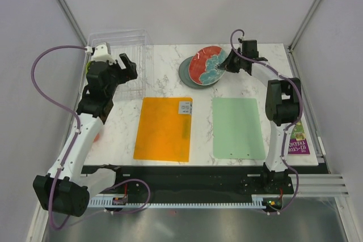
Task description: Unload the plates from the dish rack
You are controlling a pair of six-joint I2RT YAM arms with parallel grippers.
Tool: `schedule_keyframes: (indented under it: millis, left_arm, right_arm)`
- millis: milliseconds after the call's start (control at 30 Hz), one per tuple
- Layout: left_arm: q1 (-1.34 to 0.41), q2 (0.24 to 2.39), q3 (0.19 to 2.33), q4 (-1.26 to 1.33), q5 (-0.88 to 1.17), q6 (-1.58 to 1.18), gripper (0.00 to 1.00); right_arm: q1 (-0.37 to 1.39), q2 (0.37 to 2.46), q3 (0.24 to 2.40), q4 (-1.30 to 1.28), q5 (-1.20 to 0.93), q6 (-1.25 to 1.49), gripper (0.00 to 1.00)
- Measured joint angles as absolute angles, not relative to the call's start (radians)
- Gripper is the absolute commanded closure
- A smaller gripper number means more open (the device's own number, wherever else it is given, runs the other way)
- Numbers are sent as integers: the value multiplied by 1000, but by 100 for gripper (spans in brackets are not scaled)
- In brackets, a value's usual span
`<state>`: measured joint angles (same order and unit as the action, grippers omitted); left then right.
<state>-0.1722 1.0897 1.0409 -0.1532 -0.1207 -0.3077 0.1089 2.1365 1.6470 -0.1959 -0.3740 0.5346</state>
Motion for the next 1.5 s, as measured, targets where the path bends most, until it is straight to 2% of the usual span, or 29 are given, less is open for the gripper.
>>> schedule_keyframes:
  millis: [300,367,400,433,567,600,633,700,767,800,967,1233,1333,1500]
  left_arm:
    - [-171,1088,1040,-175,-193,-244,7]
    - [-171,1092,1040,-181,-195,-241,7]
    - [-171,1093,1040,-182,-197,-241,7]
    - [-171,1095,1040,-184,-200,-241,7]
    - [-171,1097,1040,-186,-200,-241,6]
    - [-171,1097,1040,-186,-200,-241,6]
    - [-171,1097,1040,-186,-200,-241,6]
    - [-171,1097,1040,-187,-200,-241,6]
    - [-171,1097,1039,-189,-200,-241,6]
    - [-171,1097,1039,-190,-200,-241,6]
    - [-170,1097,1034,-200,-200,-241,5]
    - [-169,1096,1034,-249,-233,-236,3]
    - [-169,1096,1037,-279,-255,-222,0]
    - [-168,1088,1039,-320,-293,-198,0]
  right_arm:
    - [118,2314,1744,-76,-522,690,100]
    - [119,2321,1742,-65,-537,707,82]
    - [119,2321,1741,-64,-539,712,60]
    - [120,2321,1739,-62,-549,717,53]
    - [119,2320,1725,-25,-592,739,38]
    - [118,2320,1714,-14,-603,741,29]
    - [119,2316,1694,-16,-614,737,26]
    - [121,2313,1678,-33,-622,725,9]
    - [124,2301,1676,-47,-631,708,9]
    - [128,2290,1679,-70,-630,686,2]
    - [154,2276,1748,-242,-558,567,2]
    - [215,2259,1860,-510,-253,366,2]
    - [225,2228,1834,-555,-133,327,2]
    - [223,2076,1654,-531,15,282,2]
